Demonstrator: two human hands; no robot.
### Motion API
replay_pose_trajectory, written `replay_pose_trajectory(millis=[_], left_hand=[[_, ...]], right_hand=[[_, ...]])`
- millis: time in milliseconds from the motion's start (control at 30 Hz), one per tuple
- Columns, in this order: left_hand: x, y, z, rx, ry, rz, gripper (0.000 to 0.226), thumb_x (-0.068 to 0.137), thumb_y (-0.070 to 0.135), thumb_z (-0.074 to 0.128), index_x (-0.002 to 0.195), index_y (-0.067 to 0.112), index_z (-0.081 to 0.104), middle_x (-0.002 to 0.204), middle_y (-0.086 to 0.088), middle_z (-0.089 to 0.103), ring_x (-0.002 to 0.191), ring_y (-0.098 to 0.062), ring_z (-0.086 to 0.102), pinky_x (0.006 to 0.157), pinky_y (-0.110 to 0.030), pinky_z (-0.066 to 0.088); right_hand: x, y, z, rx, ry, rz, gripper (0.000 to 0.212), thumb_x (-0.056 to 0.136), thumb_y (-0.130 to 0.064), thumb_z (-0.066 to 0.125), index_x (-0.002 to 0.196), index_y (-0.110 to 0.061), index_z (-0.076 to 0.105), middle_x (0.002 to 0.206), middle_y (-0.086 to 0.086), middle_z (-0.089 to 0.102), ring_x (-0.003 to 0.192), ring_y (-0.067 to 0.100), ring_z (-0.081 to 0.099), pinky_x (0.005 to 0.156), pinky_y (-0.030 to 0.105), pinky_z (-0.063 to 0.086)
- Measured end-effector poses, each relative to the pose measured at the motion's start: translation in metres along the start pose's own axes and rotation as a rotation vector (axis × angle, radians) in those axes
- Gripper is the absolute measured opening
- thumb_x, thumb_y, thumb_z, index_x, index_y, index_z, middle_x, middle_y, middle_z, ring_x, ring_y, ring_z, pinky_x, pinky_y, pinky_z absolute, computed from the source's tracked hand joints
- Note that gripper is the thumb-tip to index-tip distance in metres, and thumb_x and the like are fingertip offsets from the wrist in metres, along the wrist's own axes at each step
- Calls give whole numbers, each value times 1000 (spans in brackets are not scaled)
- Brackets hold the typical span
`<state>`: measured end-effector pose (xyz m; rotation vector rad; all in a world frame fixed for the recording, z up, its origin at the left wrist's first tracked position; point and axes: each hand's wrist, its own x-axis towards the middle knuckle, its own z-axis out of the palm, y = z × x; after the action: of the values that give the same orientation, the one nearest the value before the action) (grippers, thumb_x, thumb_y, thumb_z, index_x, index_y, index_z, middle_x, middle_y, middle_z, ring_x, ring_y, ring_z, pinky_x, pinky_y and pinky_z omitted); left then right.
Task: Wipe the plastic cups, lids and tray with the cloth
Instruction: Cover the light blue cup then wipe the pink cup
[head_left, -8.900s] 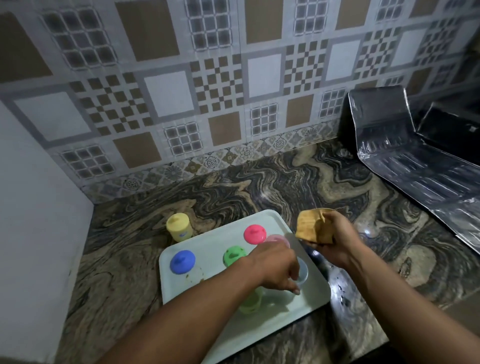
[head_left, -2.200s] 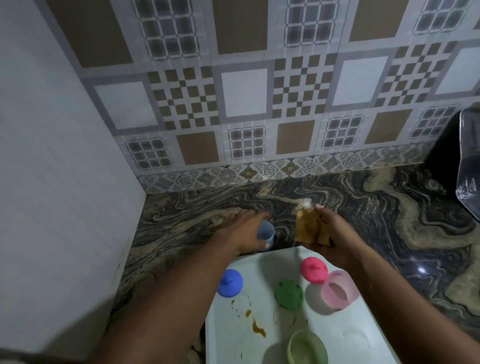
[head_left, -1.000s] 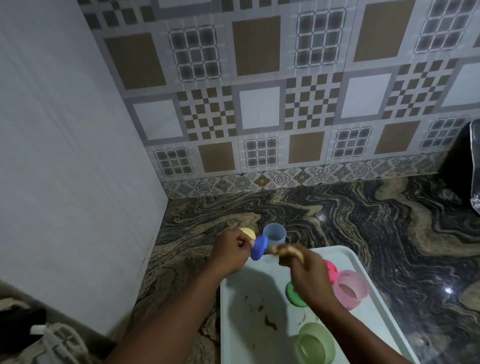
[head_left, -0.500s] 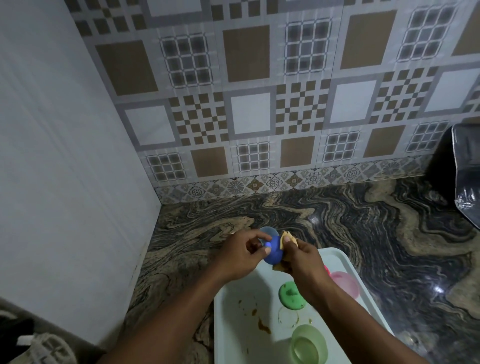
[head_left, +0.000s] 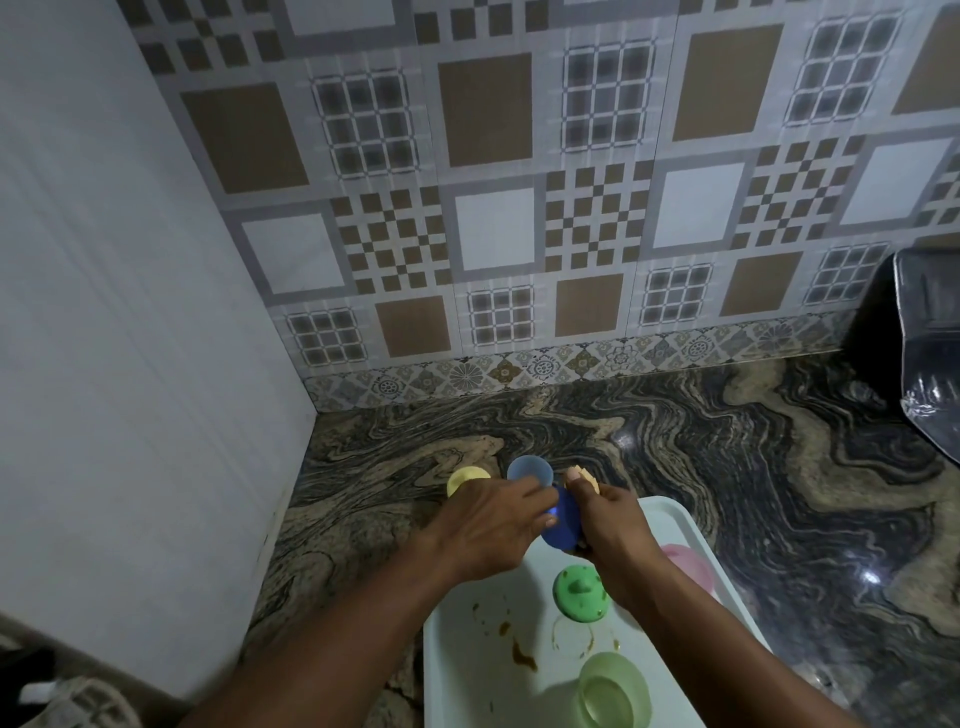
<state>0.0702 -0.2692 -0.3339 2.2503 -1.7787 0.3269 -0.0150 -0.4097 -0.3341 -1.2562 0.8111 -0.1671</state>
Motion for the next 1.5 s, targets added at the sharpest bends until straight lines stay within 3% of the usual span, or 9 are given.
replay_pose_trajectory(millis=[167, 367, 467, 700, 833, 1033, 1167, 1333, 1500], left_hand=[[4, 0, 1, -26, 24, -91, 16, 103, 36, 38, 98, 23, 46, 85, -3, 60, 65, -29, 58, 51, -36, 41], [11, 10, 0, -400, 26, -525, 36, 106, 38, 38, 83, 15, 53, 69, -4, 59, 63, -28, 57, 58, -44, 45], [14, 20, 7, -566, 39, -686, 38, 107, 39, 36, 77, 21, 51, 58, -1, 55, 51, -22, 60, 50, -34, 47], [34, 24, 17, -1330, 41, -1374, 37, 104, 42, 43, 95, 10, 61, 52, 0, 49, 36, -15, 47, 43, -21, 37], [32, 19, 9, -1502, 19, -1431, 31, 105, 35, 39, 85, 14, 50, 60, 1, 34, 35, -10, 32, 39, -17, 22], [34, 16, 6, -1096, 90, -1208, 38, 104, 43, 41, 86, 13, 56, 51, -1, 41, 37, -17, 43, 48, -25, 33], [34, 23, 9, -675, 83, -1035, 40, 105, 45, 36, 74, 23, 50, 74, -9, 61, 59, -27, 63, 52, -31, 49], [30, 13, 6, -650, 101, -1125, 42, 105, 42, 34, 88, 13, 58, 80, -13, 68, 57, -25, 66, 52, -28, 48], [27, -17, 8, -322, 147, -917, 40, 100, 28, 48, 63, 12, 43, 70, -12, 53, 80, -38, 59, 61, -36, 27]], right_hand=[[-8, -3, -3, -47, 29, -104, 33, 102, -35, 52, 99, -4, 64, 88, 16, 68, 77, 28, 64, 63, 36, 53], [-9, 10, -2, -212, 105, -450, 32, 101, -38, 52, 95, -11, 67, 76, 2, 68, 70, 18, 61, 67, 43, 56], [-12, 18, 1, -310, 166, -533, 28, 101, -35, 53, 87, -12, 61, 71, -3, 62, 66, 15, 56, 58, 26, 41], [-19, 39, 4, -556, 187, -863, 14, 98, -16, 57, 86, -18, 51, 75, -6, 54, 65, 11, 49, 56, 20, 31], [-5, 35, -21, -763, 30, -1075, 14, 97, -23, 58, 86, -26, 50, 75, -19, 44, 67, 7, 41, 60, 16, 28], [-10, 4, -19, 72, -78, -320, 35, 103, -27, 50, 78, -8, 64, 64, 10, 58, 62, 24, 50, 59, 32, 44], [-16, -2, -3, -14, -118, -321, 28, 101, -22, 55, 94, -1, 72, 83, 24, 74, 76, 32, 71, 73, 42, 57], [-10, 0, -18, -503, -98, -419, 29, 95, -16, 62, 66, -11, 63, 50, -2, 60, 48, 9, 52, 52, 27, 44], [4, -17, -36, -100, 75, -128, 19, 97, -9, 57, 82, 0, 65, 65, 14, 58, 55, 23, 52, 49, 24, 46]])
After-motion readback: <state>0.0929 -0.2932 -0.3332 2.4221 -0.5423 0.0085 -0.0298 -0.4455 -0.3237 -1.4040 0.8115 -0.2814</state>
